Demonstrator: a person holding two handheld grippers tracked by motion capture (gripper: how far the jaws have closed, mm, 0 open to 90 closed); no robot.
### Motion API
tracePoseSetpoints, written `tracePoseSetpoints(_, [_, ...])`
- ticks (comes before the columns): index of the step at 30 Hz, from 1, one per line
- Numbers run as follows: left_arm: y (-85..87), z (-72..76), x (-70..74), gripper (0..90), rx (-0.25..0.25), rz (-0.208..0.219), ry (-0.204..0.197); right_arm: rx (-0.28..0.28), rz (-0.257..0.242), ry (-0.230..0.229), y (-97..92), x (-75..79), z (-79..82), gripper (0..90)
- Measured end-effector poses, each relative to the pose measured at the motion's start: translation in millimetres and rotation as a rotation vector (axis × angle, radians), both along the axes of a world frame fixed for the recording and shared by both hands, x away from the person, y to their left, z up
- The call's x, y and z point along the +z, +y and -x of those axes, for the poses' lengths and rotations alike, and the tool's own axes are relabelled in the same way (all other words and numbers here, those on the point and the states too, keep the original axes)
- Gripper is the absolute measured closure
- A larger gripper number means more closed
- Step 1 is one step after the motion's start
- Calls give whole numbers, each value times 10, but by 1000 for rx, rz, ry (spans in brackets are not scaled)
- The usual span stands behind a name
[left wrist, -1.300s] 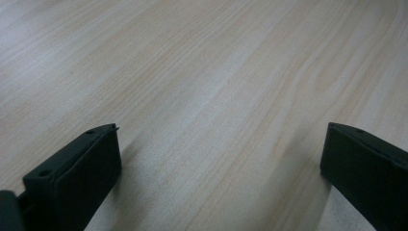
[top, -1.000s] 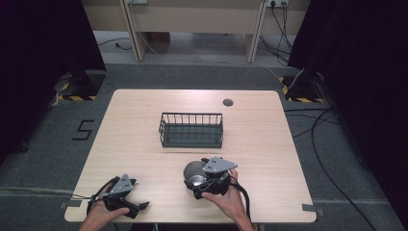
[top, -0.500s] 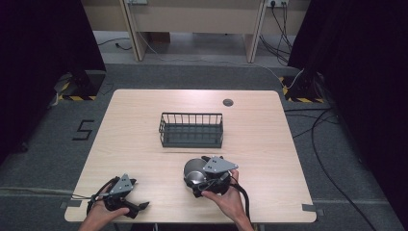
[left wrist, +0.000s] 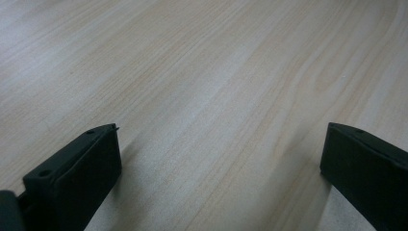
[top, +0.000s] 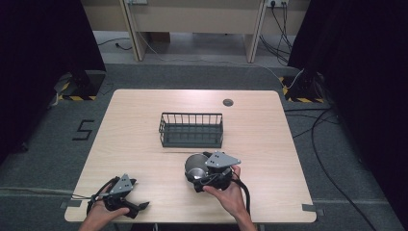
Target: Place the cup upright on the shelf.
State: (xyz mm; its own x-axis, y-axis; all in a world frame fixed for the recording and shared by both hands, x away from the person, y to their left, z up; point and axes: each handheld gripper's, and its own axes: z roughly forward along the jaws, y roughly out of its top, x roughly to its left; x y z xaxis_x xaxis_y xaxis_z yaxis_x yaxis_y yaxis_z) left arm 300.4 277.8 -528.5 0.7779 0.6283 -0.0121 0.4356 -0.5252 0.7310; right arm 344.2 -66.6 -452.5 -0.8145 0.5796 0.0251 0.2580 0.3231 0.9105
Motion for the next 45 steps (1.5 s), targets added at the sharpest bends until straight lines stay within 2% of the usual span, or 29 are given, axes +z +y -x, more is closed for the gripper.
tracePoseSetpoints(10, [0, 0, 0, 0, 0, 0, 0, -7, -9, 5, 12, 74, -97, 61])
tracePoseSetpoints(24, [0, 0, 0, 0, 0, 0, 0, -15, -13, 5, -39, 289, -250, 61])
tracePoseSetpoints(38, [-1, 0, -1, 0, 1, 2, -1, -10, -5, -5, -17, 643, -454, 61])
tracePoseSetpoints(45, [-2, 1, -1, 0, 2, 4, 0, -3, -9, -11, 18, 768, -540, 62])
